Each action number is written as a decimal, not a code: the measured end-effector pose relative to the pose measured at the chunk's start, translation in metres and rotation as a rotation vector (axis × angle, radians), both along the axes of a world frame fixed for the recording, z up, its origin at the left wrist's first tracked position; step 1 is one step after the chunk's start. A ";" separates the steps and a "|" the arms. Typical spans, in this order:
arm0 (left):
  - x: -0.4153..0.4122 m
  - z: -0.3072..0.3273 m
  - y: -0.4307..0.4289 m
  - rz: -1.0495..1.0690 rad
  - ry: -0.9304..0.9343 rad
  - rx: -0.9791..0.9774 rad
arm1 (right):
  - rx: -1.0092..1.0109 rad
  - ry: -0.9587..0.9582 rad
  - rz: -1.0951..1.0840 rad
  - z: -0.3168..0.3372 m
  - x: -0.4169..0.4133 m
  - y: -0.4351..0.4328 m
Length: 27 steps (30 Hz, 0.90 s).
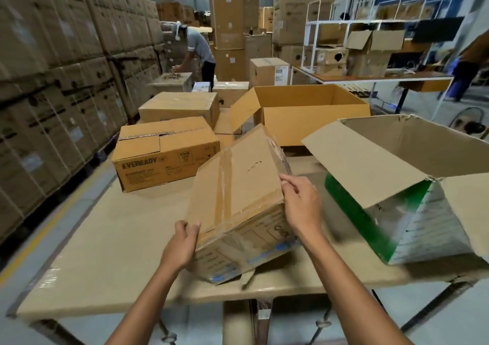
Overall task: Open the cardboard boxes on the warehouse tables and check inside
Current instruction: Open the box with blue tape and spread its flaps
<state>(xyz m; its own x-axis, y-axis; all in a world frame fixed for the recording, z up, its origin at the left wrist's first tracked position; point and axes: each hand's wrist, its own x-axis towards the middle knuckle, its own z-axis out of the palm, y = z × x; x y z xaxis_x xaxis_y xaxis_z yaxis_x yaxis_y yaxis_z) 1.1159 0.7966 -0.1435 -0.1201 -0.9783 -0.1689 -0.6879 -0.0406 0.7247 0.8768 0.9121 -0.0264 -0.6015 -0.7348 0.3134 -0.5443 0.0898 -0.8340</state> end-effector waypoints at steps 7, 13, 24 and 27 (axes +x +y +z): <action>0.021 0.050 -0.003 -0.080 0.276 -0.118 | 0.328 0.093 0.271 0.021 0.004 -0.042; -0.014 0.143 0.000 -0.146 0.664 0.025 | 0.184 -0.641 0.338 0.019 0.025 -0.058; -0.059 0.149 -0.003 -0.303 0.957 0.243 | 0.115 -0.737 0.433 0.028 0.010 -0.045; -0.065 0.143 -0.005 -0.262 1.067 0.284 | 0.150 -0.561 0.414 0.042 -0.002 -0.047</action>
